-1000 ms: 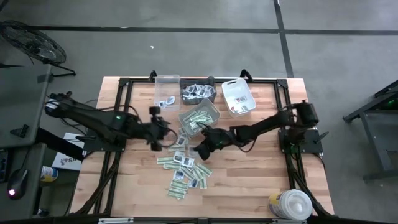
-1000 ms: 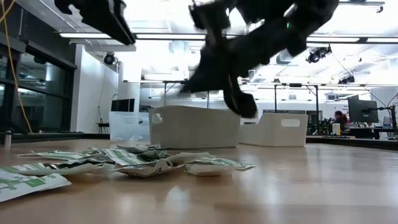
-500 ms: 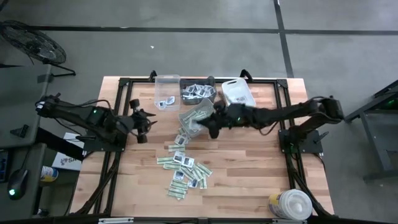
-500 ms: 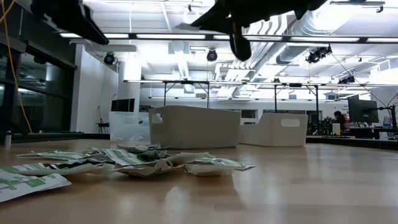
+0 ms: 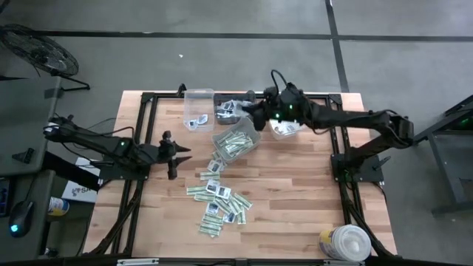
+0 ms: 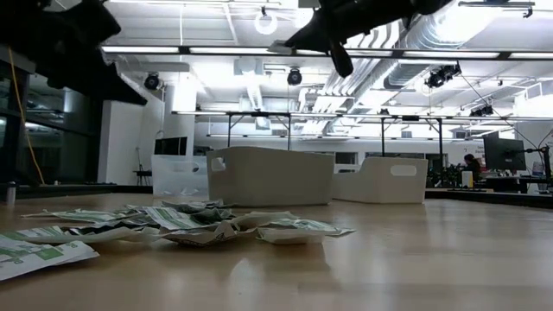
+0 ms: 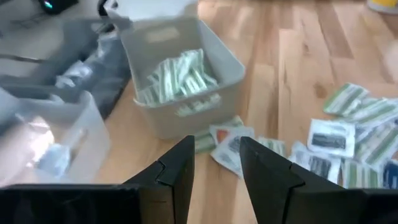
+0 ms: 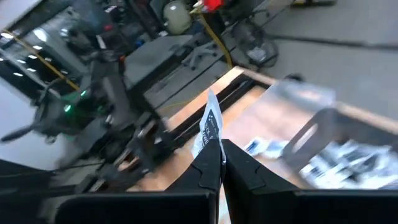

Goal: Pick & Place First Aid Supplies
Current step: Put the towelette pack into the black bin

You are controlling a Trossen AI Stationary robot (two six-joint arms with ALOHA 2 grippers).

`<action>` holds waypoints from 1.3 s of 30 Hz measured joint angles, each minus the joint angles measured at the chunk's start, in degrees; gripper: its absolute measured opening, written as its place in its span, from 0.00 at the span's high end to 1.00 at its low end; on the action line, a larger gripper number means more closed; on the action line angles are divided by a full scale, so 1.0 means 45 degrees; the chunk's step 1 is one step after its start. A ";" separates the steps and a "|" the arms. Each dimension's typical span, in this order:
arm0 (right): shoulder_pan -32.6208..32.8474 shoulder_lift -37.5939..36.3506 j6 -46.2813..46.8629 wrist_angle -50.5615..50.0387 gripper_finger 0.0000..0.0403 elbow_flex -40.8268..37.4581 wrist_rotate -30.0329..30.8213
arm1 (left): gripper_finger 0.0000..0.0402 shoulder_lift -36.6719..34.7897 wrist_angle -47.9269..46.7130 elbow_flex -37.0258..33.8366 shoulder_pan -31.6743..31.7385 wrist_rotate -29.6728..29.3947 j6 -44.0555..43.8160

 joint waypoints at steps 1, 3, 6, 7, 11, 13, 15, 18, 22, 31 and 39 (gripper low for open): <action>-0.0222 0.0011 -0.0307 -0.0387 1.00 0.0270 0.0007 | 0.68 0.0004 0.0223 -0.0193 0.0000 0.0073 -0.0055; -0.0656 0.0068 -0.0795 -0.1370 1.00 0.0833 0.0006 | 0.68 0.0020 0.0706 -0.0409 0.0000 0.0237 -0.0221; -0.1264 0.0251 -0.1531 -0.2495 1.00 0.1617 0.0050 | 0.68 0.0015 0.0766 -0.0510 0.0000 0.0262 -0.0269; -0.1439 0.0361 -0.1745 -0.2804 1.00 0.1843 0.0040 | 0.68 0.0015 0.0792 -0.0510 0.0000 0.0276 -0.0269; -0.2067 0.1076 -0.2157 -0.3538 1.00 0.2592 -0.0073 | 0.68 0.0009 0.0836 -0.0510 0.0000 0.0259 -0.0166; -0.2297 0.1565 -0.2226 -0.3635 1.00 0.2945 -0.0208 | 0.68 0.0010 0.0829 -0.0510 0.0000 0.0262 -0.0162; -0.2447 0.2103 -0.2226 -0.3718 1.00 0.3229 -0.0292 | 0.68 0.0010 0.0747 -0.0510 0.0000 0.0266 -0.0156; -0.2588 0.2998 -0.2221 -0.3698 1.00 0.3663 -0.0431 | 0.68 0.0010 0.0582 -0.0510 0.0000 0.0262 -0.0133; -0.2653 0.4178 -0.2183 -0.3729 1.00 0.4186 -0.0459 | 0.68 0.0010 0.0175 -0.0510 0.0000 0.0302 -0.0130; -0.2818 0.5996 -0.1002 -0.3749 1.00 0.4653 0.0008 | 0.68 0.0010 -0.0053 -0.0510 0.0000 0.0537 -0.0133; -0.2906 0.6577 0.0927 -0.4491 1.00 0.4644 0.0663 | 0.68 0.0015 -0.0058 -0.0510 0.0000 0.0534 -0.0172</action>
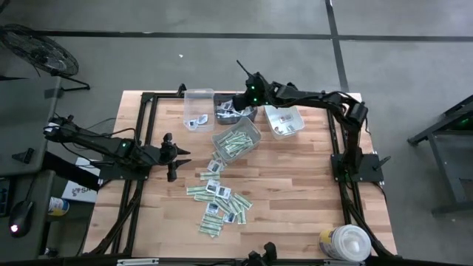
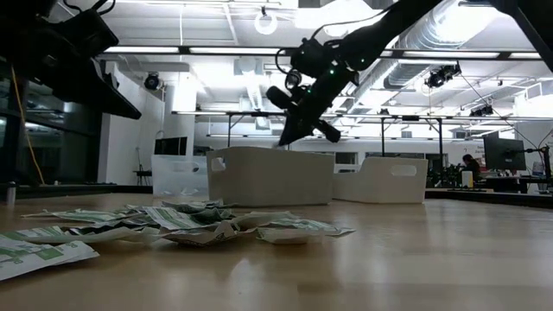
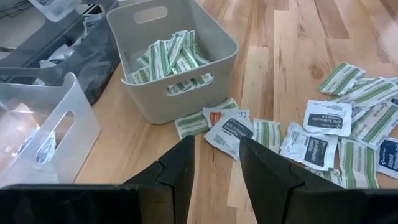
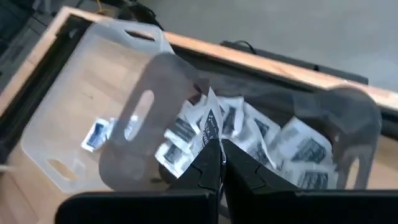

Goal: Pick & Place First Aid Supplies
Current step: Put the towelette pack into the black bin

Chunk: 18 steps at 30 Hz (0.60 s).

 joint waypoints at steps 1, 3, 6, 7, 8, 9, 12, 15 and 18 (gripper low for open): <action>0.0007 0.0000 0.0062 -0.0120 1.00 -0.0002 0.0066 | 0.68 0.0000 0.0000 0.0000 0.0000 0.0000 0.0000; 0.0037 0.0021 0.0185 -0.0157 1.00 0.0000 0.0259 | 0.68 0.0001 -0.0028 0.0000 0.0000 0.0000 0.0000; 0.0040 0.0044 0.0217 -0.0323 1.00 0.0000 0.0133 | 0.68 0.0000 -0.0159 0.0000 0.0000 0.0000 -0.0004; 0.0040 0.0044 0.0253 -0.0374 1.00 0.0000 0.0144 | 0.68 0.0000 -0.0215 0.0000 0.0000 0.0000 0.0000; 0.0040 0.0044 0.0284 -0.0463 0.99 0.0000 0.0154 | 0.68 0.0000 -0.0233 0.0000 0.0002 0.0000 -0.0005; 0.0040 0.0044 0.0305 -0.0593 0.99 0.0000 0.0166 | 0.68 0.0000 -0.0211 0.0000 0.0000 0.0003 -0.0005; 0.0040 0.0044 0.0336 -0.1114 0.96 0.0000 0.0194 | 0.68 0.0000 -0.0204 0.0000 0.0000 0.0008 -0.0005; 0.0040 0.0044 0.0536 -0.1466 0.92 0.0000 0.0198 | 0.68 0.0000 -0.0204 0.0000 0.0002 0.0010 -0.0005; 0.0040 0.0044 0.0543 -0.1531 0.86 0.0000 0.0194 | 0.68 0.0000 -0.0204 0.0000 0.0000 0.0025 -0.0005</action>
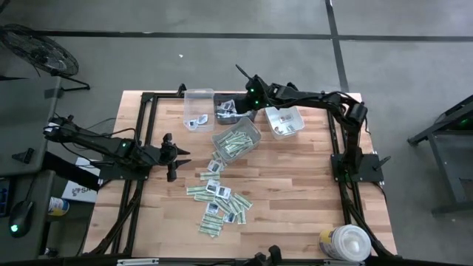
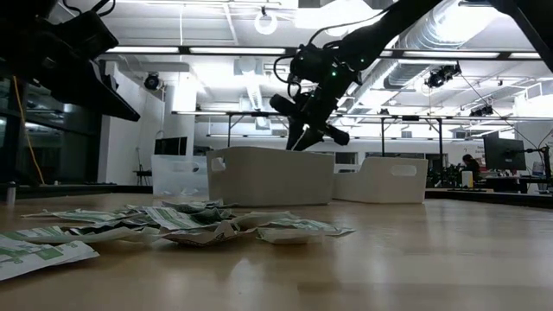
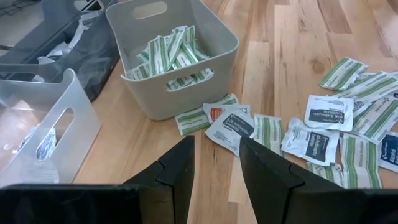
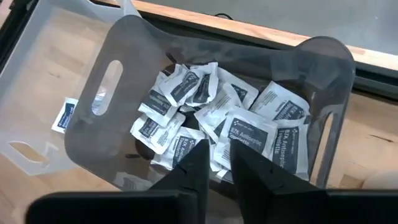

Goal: Pick & Place First Aid Supplies
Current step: Put the towelette pack into the black bin, then put the bandage pack into the gray bin

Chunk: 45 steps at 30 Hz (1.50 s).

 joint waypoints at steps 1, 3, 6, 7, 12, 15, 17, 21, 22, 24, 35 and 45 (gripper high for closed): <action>0.0000 0.0000 -0.0002 0.0006 0.84 0.0000 -0.0004 | 0.68 0.0000 0.0005 0.0000 0.0000 0.0027 0.0000; 0.0000 0.0000 0.0000 0.0018 0.80 0.0000 -0.0108 | 0.68 0.0000 0.0010 0.0000 0.0000 0.0046 -0.0011; -0.0057 -0.0024 -0.0021 -0.0003 0.75 0.0000 -0.0829 | 0.68 0.0000 0.0010 0.0000 0.0001 0.0173 -0.0092; -0.0096 -0.0081 -0.0067 -0.0052 0.74 -0.0005 -0.1139 | 0.68 0.0000 0.0009 0.0000 0.0000 0.0266 -0.0096; -0.0083 -0.0743 -0.0709 -0.0239 0.72 -0.0005 -0.1767 | 0.68 0.0000 0.0010 0.0005 0.0000 0.0390 -0.0092; 0.0038 -0.1316 -0.1202 -0.0756 0.72 -0.0005 -0.2015 | 0.68 0.0000 0.0010 0.0005 0.0005 0.0413 -0.0092; 0.0231 -0.1730 -0.1478 -0.1144 0.72 -0.0005 -0.2088 | 0.68 0.0000 0.0001 0.0005 0.0000 0.0534 -0.0092; 0.0882 -0.2606 -0.1964 -0.2161 0.72 -0.0005 -0.1994 | 0.68 0.0000 0.0000 0.0005 0.0000 0.0641 -0.0093; 0.1084 -0.2808 -0.2028 -0.2420 0.72 -0.0005 -0.1886 | 0.68 0.0000 -0.0003 0.0005 0.0000 0.0641 -0.0094; 0.1558 -0.3158 -0.2134 -0.2961 0.72 -0.0005 -0.1457 | 0.68 0.0000 -0.0007 0.0005 0.0005 0.0641 -0.0094; 0.4990 -0.3916 -0.1717 -0.5679 0.72 -0.0005 0.1055 | 0.68 0.0000 0.0019 0.0005 0.0005 0.1059 -0.0092; 0.8127 -0.3847 -0.0061 -0.5938 0.72 -0.0010 0.2428 | 0.68 0.0000 0.0019 0.0005 0.0005 0.1034 -0.0097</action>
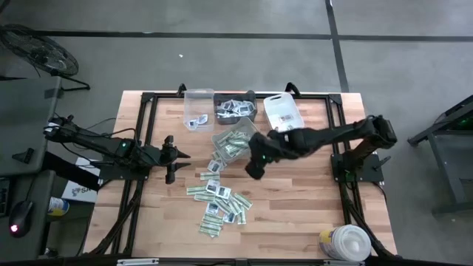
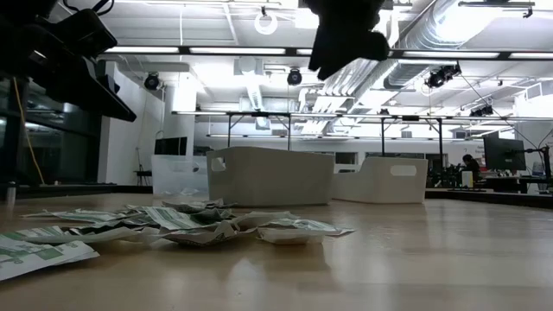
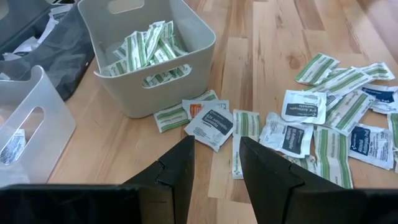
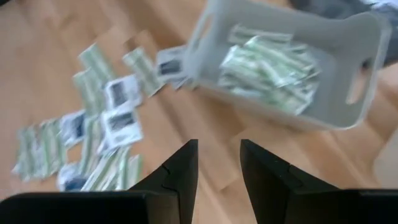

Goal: Pick & Place First Aid Supplies
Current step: Put the bandage pack into the gray bin

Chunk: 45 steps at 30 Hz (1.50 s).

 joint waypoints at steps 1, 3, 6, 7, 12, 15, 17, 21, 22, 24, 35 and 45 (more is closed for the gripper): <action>0.0262 0.0000 -0.0004 -0.0014 0.72 0.0000 -0.0002 | 0.68 0.0000 -0.0009 0.0000 0.0000 0.0000 0.0004; 0.0766 0.0000 -0.0216 -0.0114 0.72 0.0000 0.0037 | 0.68 0.0000 -0.0110 0.0000 -0.0002 0.0003 0.0014; 0.1380 0.0005 -0.0614 -0.0188 0.72 0.0000 0.0072 | 0.68 0.0004 -0.0216 0.0000 -0.0002 0.0008 0.0004; 0.1567 0.0005 -0.0705 -0.0175 0.72 0.0000 0.0054 | 0.68 -0.0006 -0.0184 0.0000 0.0000 0.0009 0.0004; 0.2265 0.0197 -0.1008 -0.0217 0.72 0.0000 -0.0440 | 0.68 -0.0029 -0.0049 0.0000 -0.0005 -0.0128 0.0014; 0.2550 0.0580 -0.0859 -0.0110 0.72 0.0000 -0.0726 | 0.68 -0.0252 0.0038 0.0000 -0.0005 -0.0170 0.0331; 0.2726 0.0972 -0.0957 -0.0062 0.72 0.0000 -0.0936 | 0.68 -0.0493 0.0155 0.0010 -0.0005 -0.0049 0.0453; 0.2987 0.1748 -0.1643 0.0200 0.72 0.0000 -0.1336 | 0.68 -0.1348 0.0516 -0.0311 -0.0010 -0.0098 0.0535; 0.3033 0.1945 -0.1821 0.0349 0.72 0.0000 -0.1428 | 0.68 -0.1600 0.0834 -0.0564 -0.0010 -0.0117 0.0656; 0.3092 0.2281 -0.2170 0.0624 0.72 0.0000 -0.1608 | 0.68 -0.2172 0.1425 -0.1131 -0.0010 -0.0131 0.0749; 0.3144 0.2599 -0.0894 0.1976 0.72 0.0001 -0.1487 | 0.68 -0.4975 0.4701 -0.3484 -0.0001 0.1122 0.1611; 0.3360 0.3642 -0.4545 0.2877 0.72 0.0007 -0.1801 | 0.68 -0.6120 0.4314 -0.3570 -0.0005 0.3514 0.3030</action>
